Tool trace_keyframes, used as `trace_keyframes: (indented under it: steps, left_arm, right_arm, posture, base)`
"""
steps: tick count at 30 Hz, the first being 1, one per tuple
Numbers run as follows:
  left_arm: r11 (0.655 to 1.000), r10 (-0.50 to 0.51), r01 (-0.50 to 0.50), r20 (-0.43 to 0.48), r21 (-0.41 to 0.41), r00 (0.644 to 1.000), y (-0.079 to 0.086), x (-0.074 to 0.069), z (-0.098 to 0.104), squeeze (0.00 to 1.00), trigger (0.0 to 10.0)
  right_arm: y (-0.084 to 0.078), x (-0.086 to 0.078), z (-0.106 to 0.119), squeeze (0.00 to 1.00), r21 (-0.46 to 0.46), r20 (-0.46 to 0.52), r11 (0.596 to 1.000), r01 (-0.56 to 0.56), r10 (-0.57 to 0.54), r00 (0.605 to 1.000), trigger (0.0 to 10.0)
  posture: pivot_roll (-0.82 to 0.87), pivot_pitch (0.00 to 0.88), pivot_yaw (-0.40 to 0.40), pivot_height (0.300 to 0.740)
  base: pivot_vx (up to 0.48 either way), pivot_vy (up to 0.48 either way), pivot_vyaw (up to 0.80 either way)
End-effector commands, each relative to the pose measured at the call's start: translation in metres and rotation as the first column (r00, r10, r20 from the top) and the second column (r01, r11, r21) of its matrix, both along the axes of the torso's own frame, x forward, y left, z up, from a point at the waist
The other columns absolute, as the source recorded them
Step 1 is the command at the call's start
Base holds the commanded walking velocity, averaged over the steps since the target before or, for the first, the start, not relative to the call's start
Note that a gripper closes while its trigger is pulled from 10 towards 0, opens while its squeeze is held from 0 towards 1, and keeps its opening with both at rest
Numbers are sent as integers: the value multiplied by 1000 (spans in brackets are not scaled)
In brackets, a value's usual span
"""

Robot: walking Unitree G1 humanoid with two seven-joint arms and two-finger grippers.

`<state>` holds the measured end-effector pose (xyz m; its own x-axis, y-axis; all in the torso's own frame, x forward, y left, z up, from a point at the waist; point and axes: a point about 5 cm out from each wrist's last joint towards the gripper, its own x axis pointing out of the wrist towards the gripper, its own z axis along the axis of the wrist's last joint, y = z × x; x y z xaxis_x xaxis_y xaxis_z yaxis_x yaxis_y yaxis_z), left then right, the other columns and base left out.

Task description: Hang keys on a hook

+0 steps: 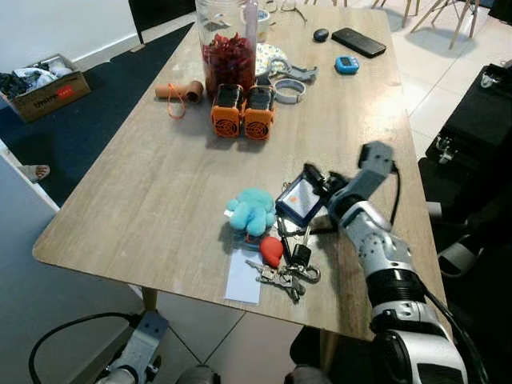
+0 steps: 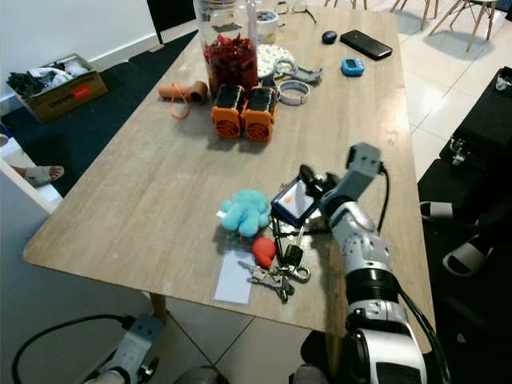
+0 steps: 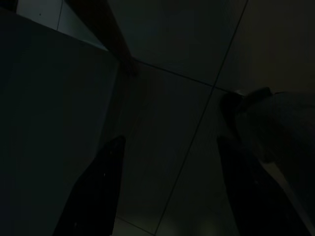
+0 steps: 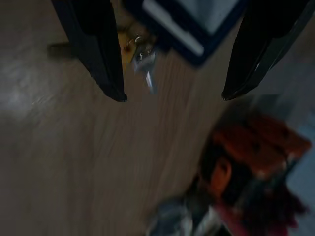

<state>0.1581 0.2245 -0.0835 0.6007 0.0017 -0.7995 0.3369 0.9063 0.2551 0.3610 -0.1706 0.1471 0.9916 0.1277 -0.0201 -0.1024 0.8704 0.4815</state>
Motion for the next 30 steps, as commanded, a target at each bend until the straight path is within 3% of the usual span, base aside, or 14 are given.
trace_keyframes:
  steps: [1, 5, 12, 18, 26, 29, 30]
  left_arm:
    - [1000, -9, 9, -25, 4, 1000, 0, -7, -3, 67, 10000]
    - [1000, -11, 11, -25, 4, 1000, 1, -7, -3, 63, 10000]
    - [1000, -15, 16, -26, 7, 1000, 1, -6, -2, 67, 10000]
    - [1000, -16, 16, -26, 11, 1000, 2, -5, -2, 67, 10000]
    - [1000, -14, 14, -25, 11, 1000, 2, -5, -2, 67, 10000]
    - [1000, -14, 14, -26, 10, 1000, 2, -5, -2, 67, 10000]
    - [1000, -13, 14, -27, 10, 1000, 1, -5, -2, 67, 10000]
  right_arm:
    - [-5, -5, -4, 0, 8, 3, 1000, 28, -28, 1000, 10000]
    - [-12, -11, -12, 0, -35, -6, 998, 43, -44, 999, 10000]
    - [-10, -13, -28, 0, -49, -91, 998, 38, -43, 995, 10000]
    - [-5, -10, -32, 0, -51, -142, 998, 36, -43, 989, 10000]
    - [2, -3, -24, 0, -62, -125, 998, 18, -26, 992, 10000]
    - [3, -2, -23, 0, -89, -127, 996, 13, -25, 992, 10000]
    - [4, 1, -21, 0, -183, -120, 983, -5, -18, 993, 10000]
  posture:
    - [56, 116, 28, 740]
    - [53, 117, 29, 740]
    - [55, 116, 29, 740]
    - [55, 116, 31, 740]
    - [56, 117, 29, 740]
    - [56, 117, 29, 740]
    - [56, 117, 29, 740]
  base:
    - [0, 0, 0]
    - [0, 0, 0]
    - [0, 0, 0]
    - [0, 0, 0]
    - [0, 0, 0]
    - [0, 0, 0]
    - [0, 0, 0]
